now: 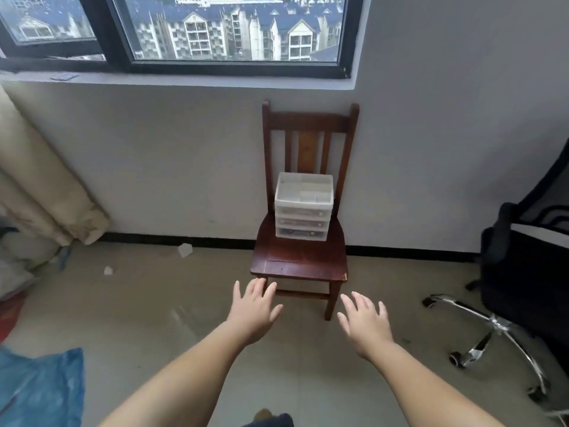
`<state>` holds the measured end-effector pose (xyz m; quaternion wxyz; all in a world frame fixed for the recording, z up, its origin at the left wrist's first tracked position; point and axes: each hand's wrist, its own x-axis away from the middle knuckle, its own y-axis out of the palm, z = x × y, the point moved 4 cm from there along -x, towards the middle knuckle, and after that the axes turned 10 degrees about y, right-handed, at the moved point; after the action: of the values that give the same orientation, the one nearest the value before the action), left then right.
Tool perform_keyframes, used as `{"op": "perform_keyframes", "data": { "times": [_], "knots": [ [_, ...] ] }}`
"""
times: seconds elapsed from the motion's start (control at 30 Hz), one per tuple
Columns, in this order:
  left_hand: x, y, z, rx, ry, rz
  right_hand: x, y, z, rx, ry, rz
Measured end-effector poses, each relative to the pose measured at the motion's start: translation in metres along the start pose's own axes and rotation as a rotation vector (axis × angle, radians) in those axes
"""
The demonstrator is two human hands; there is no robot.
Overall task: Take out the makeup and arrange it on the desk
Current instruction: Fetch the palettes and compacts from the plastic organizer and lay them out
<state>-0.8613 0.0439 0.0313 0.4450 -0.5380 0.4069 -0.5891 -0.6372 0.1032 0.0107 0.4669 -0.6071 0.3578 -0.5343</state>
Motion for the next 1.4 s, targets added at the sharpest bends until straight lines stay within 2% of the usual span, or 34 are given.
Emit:
{"op": "perform_keyframes", "data": {
  "times": [0.37,0.5,0.67,0.77,0.83,0.9,1.0,1.07,1.17,1.4],
  "knots": [
    [-0.232,-0.037,-0.076,-0.021,0.133,-0.044,-0.221,-0.024,-0.051,-0.082,0.038,-0.123],
    [-0.32,-0.036,-0.101,-0.019,0.131,-0.056,-0.313,-0.022,-0.073,-0.2,0.048,-0.175],
    [-0.4,-0.016,-0.118,-0.064,0.188,-0.073,-0.402,0.01,-0.103,-0.644,0.213,-0.389],
    [-0.43,0.001,-0.13,-0.128,0.212,-0.075,-0.435,0.038,-0.122,-0.966,0.442,-0.519],
    [-0.44,0.011,-0.137,-0.139,0.219,-0.098,-0.45,0.053,-0.136,-1.281,0.629,-0.589],
    [-0.446,0.018,-0.14,-0.135,0.257,-0.079,-0.467,0.059,-0.146,-1.627,0.82,-0.59],
    [-0.449,0.029,-0.147,-0.099,0.334,0.086,-0.489,0.067,-0.155,-2.071,1.088,-0.513],
    [-0.454,0.033,-0.154,-0.083,0.375,0.206,-0.496,0.071,-0.159,-2.188,1.168,-0.483],
    [-0.469,0.028,-0.159,-0.064,0.395,0.305,-0.496,0.077,-0.162,-2.26,1.178,-0.479],
    [-0.485,0.009,-0.159,-0.054,0.41,0.328,-0.463,0.095,-0.162,-2.262,1.335,-0.467]
  ]
}}
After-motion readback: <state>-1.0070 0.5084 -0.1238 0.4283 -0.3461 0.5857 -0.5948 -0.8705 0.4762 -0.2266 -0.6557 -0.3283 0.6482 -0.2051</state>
